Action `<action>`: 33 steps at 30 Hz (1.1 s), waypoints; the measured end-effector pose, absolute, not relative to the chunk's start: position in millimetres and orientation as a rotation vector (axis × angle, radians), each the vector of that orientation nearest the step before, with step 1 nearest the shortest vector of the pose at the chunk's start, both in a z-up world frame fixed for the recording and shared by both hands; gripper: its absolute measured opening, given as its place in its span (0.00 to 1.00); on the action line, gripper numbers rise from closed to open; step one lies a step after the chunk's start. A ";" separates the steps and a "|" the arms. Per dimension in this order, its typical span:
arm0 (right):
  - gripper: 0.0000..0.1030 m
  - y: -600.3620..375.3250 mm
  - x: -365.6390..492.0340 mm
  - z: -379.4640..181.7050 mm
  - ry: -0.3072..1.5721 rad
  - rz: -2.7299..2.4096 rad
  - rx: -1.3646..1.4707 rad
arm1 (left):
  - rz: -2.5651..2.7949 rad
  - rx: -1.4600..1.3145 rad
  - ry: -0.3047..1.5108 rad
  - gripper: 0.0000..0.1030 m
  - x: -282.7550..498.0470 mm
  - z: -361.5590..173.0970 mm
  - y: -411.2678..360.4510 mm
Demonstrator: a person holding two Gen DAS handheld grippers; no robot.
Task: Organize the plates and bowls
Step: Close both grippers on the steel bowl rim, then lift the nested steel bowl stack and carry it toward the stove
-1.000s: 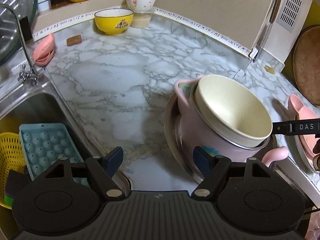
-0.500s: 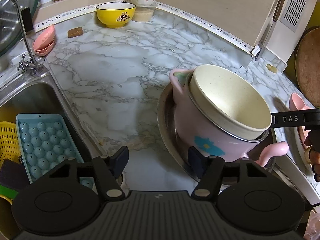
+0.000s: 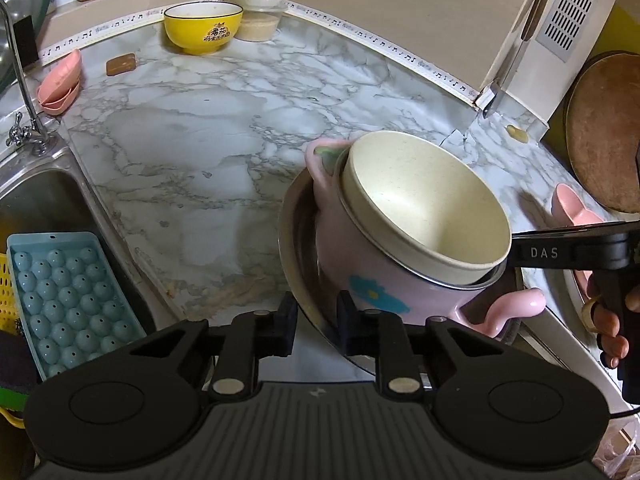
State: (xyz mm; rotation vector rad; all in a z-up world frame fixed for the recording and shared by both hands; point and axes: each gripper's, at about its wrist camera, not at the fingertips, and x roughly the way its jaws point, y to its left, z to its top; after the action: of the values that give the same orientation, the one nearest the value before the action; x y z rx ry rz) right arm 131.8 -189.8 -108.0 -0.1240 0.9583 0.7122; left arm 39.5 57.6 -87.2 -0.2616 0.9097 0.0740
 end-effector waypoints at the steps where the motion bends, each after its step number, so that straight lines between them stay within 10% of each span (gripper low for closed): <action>1: 0.15 -188.7 130.2 -107.5 0.951 0.714 -0.132 | 0.076 -0.259 0.910 0.19 39.5 -87.2 57.5; 33: 0.15 -258.3 100.5 -54.4 0.742 0.604 -0.097 | -0.065 -0.093 0.804 0.18 62.7 -35.3 -6.0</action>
State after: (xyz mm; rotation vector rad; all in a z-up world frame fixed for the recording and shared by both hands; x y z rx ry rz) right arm 100.5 -258.3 -54.4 -0.0975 0.7425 0.6044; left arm 62.7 -6.0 -35.3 -0.0928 0.8036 -0.0654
